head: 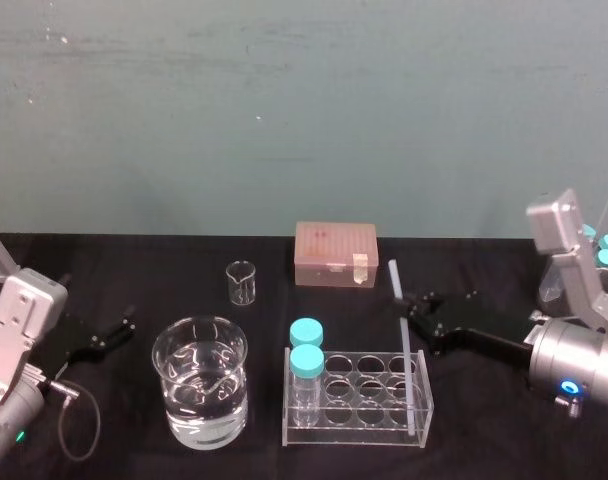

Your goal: Pick up the stirring rod with one hand, then place it down.

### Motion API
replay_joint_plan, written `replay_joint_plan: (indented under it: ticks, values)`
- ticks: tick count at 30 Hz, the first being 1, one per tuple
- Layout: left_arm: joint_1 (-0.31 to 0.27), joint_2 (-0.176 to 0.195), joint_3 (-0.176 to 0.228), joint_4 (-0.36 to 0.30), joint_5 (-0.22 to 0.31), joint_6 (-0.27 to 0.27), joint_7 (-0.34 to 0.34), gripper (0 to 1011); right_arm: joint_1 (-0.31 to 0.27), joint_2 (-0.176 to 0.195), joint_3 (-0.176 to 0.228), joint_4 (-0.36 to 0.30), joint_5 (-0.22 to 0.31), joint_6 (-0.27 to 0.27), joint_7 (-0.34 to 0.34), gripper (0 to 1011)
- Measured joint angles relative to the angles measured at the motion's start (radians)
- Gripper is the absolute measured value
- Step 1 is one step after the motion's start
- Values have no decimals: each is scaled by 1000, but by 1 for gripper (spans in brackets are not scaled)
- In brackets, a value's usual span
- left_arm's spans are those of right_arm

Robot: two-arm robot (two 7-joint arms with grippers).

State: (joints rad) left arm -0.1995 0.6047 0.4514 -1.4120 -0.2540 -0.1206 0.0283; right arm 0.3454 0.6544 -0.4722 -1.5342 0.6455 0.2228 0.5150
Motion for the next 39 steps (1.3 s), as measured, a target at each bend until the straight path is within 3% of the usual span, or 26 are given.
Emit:
replay_joint_plan:
  ticks: [9, 14, 25, 33, 39]
  values:
    - [0, 0, 0, 0, 0, 0, 0, 1005, -42, -27, 76, -15, 68, -60, -19, 75]
    - [0, 0, 0, 0, 0, 0, 0, 1005, -54, -34, 114, -29, 126, -62, -26, 75]
    - [0, 0, 0, 0, 0, 0, 0, 1005, -65, -21, 166, -87, 210, -79, -46, 75]
    - [0, 0, 0, 0, 0, 0, 0, 1005, -73, -7, 174, -115, 200, -133, -52, 75]
    - [0, 0, 0, 0, 0, 0, 0, 1005, -86, -11, 186, -125, 160, -193, -65, 75]
